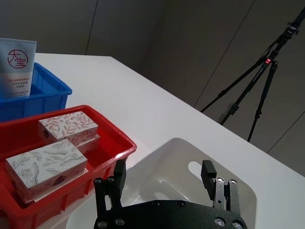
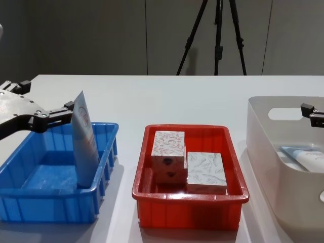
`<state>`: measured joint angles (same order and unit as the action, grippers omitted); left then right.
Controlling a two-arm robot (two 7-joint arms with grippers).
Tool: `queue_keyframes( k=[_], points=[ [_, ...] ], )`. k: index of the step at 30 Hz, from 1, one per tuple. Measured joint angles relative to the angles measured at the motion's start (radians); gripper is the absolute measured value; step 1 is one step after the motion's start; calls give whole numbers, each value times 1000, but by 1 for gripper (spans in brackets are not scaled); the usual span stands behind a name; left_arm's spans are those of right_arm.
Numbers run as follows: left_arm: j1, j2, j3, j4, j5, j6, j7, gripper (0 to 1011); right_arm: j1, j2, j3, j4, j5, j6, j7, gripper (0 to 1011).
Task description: Bimanual collaborative sorting of washing and personal care products
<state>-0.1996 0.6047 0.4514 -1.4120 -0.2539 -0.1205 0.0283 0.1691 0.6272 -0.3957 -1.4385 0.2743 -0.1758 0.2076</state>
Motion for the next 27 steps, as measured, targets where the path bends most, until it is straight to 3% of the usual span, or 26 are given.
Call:
queue_keyframes(
  k=[11, 27],
  points=[
    [0, 0, 0, 0, 0, 0, 0, 1002, -16, 14, 18, -26, 10, -3, 66, 1001],
    [0, 0, 0, 0, 0, 0, 0, 1002, -52, 2, 30, -83, 27, 30, 144, 1001]
  ],
)
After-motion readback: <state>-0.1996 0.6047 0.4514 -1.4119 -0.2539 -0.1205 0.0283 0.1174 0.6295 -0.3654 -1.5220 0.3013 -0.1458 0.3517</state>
